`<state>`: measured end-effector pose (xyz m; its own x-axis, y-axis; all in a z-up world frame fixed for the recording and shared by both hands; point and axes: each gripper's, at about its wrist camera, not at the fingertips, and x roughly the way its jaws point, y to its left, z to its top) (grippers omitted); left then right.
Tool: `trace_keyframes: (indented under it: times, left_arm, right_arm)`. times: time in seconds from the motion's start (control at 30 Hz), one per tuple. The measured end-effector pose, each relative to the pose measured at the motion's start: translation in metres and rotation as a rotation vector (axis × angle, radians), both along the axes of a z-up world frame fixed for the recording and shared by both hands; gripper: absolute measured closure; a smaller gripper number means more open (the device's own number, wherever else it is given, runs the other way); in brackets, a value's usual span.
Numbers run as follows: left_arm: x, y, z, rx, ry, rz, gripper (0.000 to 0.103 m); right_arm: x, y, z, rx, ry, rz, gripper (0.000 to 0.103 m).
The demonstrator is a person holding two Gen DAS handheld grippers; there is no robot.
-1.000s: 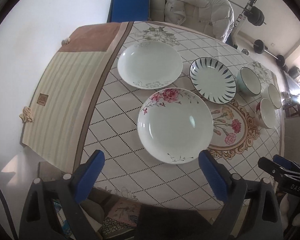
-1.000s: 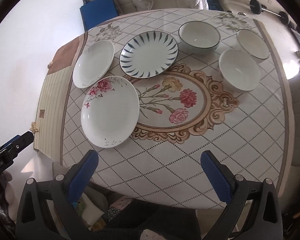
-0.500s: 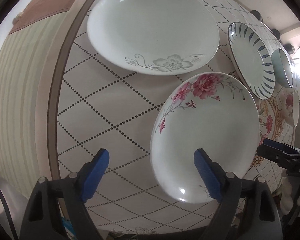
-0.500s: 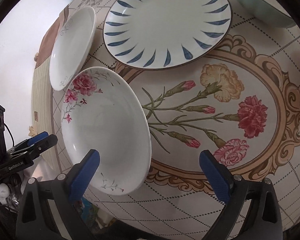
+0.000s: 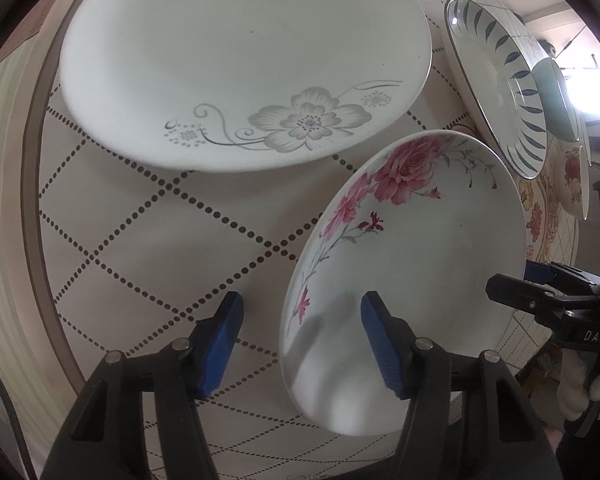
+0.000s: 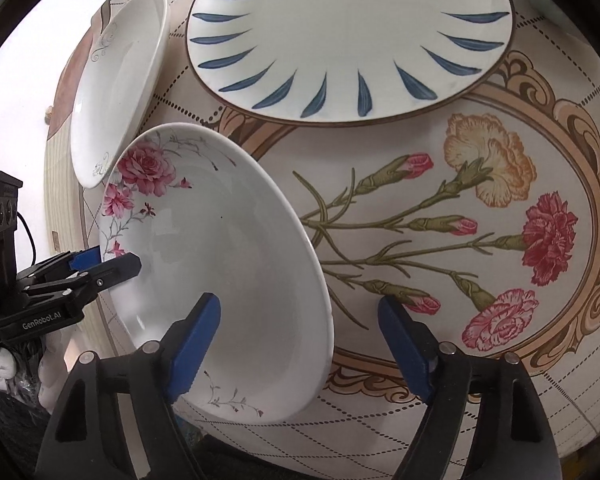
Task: Organize plates and bowls
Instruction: 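Close both grippers on the rim of the pink-flower plate, then lift the pink-flower plate with both grippers, set it down, open both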
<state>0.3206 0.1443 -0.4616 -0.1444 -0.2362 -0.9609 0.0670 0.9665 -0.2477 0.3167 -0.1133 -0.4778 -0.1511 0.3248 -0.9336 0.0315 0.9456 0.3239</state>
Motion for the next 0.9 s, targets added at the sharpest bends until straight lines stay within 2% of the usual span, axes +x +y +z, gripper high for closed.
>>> trace_keyframes:
  times: [0.03,0.07,0.13,0.17,0.3,0.6,0.9]
  left_arm:
    - [-0.001,-0.002,0.001,0.002,-0.001,-0.010,0.046]
    - [-0.002,-0.003,0.002,0.004,0.000,-0.018,0.048]
    - [-0.003,-0.009,0.002,-0.003,0.006,-0.032,0.065]
    - [-0.005,-0.011,0.002,-0.004,0.009,-0.042,0.070]
    - [-0.007,-0.019,0.004,0.041,-0.013,-0.058,0.073]
    - [-0.020,-0.024,0.007,0.057,-0.012,-0.042,0.074]
    - [-0.042,-0.072,0.011,0.054,-0.003,-0.105,0.074]
  right_arm:
    - [0.001,0.001,-0.001,0.014,0.002,-0.006,0.039]
    - [0.001,0.002,-0.002,0.036,0.015,-0.016,0.055]
    - [0.002,0.001,-0.005,0.038,0.021,-0.030,0.063]
    - [0.003,0.000,-0.004,0.026,0.015,-0.024,0.067]
    - [-0.002,-0.010,-0.004,0.013,-0.011,-0.026,0.081]
    - [-0.016,-0.037,-0.007,0.063,-0.007,-0.067,0.083]
    - [-0.057,-0.089,0.001,0.058,0.002,-0.093,0.083]
